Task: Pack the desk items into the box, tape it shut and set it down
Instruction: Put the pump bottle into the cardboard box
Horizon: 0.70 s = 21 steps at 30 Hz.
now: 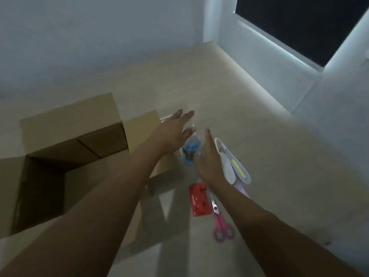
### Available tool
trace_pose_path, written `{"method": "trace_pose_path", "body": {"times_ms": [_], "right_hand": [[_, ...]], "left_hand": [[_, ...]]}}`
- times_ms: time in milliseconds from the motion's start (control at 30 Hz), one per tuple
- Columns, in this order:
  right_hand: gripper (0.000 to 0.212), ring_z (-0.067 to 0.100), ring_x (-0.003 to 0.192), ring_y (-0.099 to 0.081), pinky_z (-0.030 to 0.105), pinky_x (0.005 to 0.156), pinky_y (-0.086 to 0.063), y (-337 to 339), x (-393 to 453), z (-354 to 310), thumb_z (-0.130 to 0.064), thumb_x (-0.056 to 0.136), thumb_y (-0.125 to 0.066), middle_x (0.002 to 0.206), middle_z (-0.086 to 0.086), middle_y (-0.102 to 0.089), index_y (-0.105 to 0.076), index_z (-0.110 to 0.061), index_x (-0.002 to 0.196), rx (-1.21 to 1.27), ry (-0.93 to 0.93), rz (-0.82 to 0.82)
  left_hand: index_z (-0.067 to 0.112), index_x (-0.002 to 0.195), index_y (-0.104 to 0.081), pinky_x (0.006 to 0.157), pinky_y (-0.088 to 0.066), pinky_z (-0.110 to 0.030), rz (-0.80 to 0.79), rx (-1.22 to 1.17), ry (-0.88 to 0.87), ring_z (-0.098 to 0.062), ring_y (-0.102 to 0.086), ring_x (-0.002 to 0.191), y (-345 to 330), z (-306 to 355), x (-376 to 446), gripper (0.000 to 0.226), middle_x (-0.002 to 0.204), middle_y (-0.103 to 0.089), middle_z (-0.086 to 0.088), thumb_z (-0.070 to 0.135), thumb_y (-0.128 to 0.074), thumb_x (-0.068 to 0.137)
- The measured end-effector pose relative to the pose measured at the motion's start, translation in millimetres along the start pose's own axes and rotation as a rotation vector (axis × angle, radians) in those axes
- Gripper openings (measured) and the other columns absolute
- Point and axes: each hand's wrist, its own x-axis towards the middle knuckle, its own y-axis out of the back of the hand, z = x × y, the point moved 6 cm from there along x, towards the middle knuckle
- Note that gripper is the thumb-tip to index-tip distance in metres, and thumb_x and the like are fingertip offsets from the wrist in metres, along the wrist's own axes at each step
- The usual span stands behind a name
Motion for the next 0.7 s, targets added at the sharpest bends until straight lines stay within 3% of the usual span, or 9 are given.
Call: {"method": "trace_pose_path", "body": {"times_ms": [100,200,300,367,433,467,533,633,700], "right_hand": [[0.084,0.000,0.122,-0.038,0.019,0.101,-0.036,-6.3,4.4,6.6,-0.020,0.092,-0.069,0.135,-0.014,-0.036,-0.016,-0.023,0.157,0.056,-0.062,-0.010],[0.059,0.002,0.113,-0.056,0.022,0.087,-0.051,-19.5,8.4,8.5,-0.031,0.098,-0.060,0.143,-0.008,-0.042,-0.031,-0.024,0.149,0.010,0.028,-0.031],[0.112,0.026,0.130,-0.052,0.035,0.091,-0.056,-23.5,20.1,29.3,-0.061,0.060,-0.083,0.148,0.008,-0.046,-0.034,-0.018,0.151,0.216,-0.028,0.055],[0.090,0.029,0.132,-0.050,0.028,0.094,-0.054,-26.4,19.1,24.2,-0.043,0.078,-0.076,0.144,0.007,-0.048,-0.032,-0.014,0.152,0.087,-0.041,0.081],[0.060,0.018,0.116,-0.056,0.013,0.083,-0.052,-28.0,16.5,18.1,-0.018,0.095,-0.065,0.127,0.000,-0.054,-0.035,-0.015,0.147,0.027,-0.029,0.026],[0.054,0.013,0.106,-0.057,0.014,0.078,-0.050,-29.8,16.9,20.0,-0.016,0.095,-0.065,0.118,-0.004,-0.057,-0.040,-0.018,0.143,0.053,-0.066,0.023],[0.051,0.012,0.098,-0.058,0.020,0.080,-0.049,-26.9,15.9,16.8,-0.016,0.092,-0.068,0.113,-0.005,-0.060,-0.045,-0.020,0.138,0.079,-0.070,0.040],[0.057,0.019,0.111,-0.058,0.015,0.085,-0.050,-16.3,14.9,-2.0,-0.005,0.090,-0.068,0.126,0.008,-0.060,-0.044,-0.010,0.141,0.223,-0.029,0.129],[0.061,0.019,0.116,-0.058,0.026,0.094,-0.051,-5.1,19.7,-26.7,-0.013,0.089,-0.072,0.131,0.004,-0.060,-0.043,-0.014,0.142,0.152,0.023,0.152]], "left_hand": [[0.031,0.155,-0.026,0.116,-0.027,-0.035,0.063,0.017,-0.047,-0.024,-0.032,0.147,-3.9,2.3,2.1,0.055,0.162,-0.028,-0.002,0.043,-0.041,0.104],[0.028,0.153,-0.033,0.108,-0.039,-0.033,0.106,-0.021,-0.061,-0.025,-0.049,0.133,-9.3,1.4,4.1,0.052,0.151,-0.047,-0.004,0.035,-0.046,0.104],[0.027,0.150,-0.040,0.100,-0.043,-0.029,0.148,-0.044,-0.039,-0.027,-0.057,0.125,-9.3,-3.7,6.8,0.048,0.144,-0.055,-0.009,0.031,-0.048,0.103],[0.027,0.145,-0.046,0.092,-0.044,-0.027,0.189,-0.069,-0.025,-0.028,-0.060,0.118,-11.3,-8.4,7.5,0.043,0.135,-0.062,-0.010,0.031,-0.048,0.103],[0.027,0.140,-0.052,0.087,-0.046,-0.029,0.239,-0.098,-0.025,-0.029,-0.063,0.111,-14.4,-13.0,7.7,0.038,0.127,-0.067,-0.009,0.031,-0.049,0.102],[0.028,0.139,-0.053,0.085,-0.046,-0.029,0.256,-0.109,-0.023,-0.028,-0.064,0.109,-15.2,-15.5,7.4,0.037,0.124,-0.068,-0.008,0.031,-0.049,0.102],[0.029,0.138,-0.053,0.084,-0.047,-0.029,0.266,-0.128,-0.022,-0.026,-0.065,0.109,-12.8,-18.2,6.0,0.036,0.123,-0.069,-0.006,0.033,-0.049,0.102],[0.029,0.140,-0.050,0.088,-0.051,-0.032,0.299,-0.152,-0.059,-0.025,-0.066,0.111,9.4,-10.3,1.8,0.039,0.124,-0.070,-0.005,0.038,-0.049,0.102],[0.031,0.140,-0.050,0.090,-0.054,-0.033,0.347,-0.136,-0.097,-0.020,-0.067,0.110,37.8,0.0,-2.4,0.041,0.125,-0.070,-0.001,0.041,-0.050,0.101]]}}
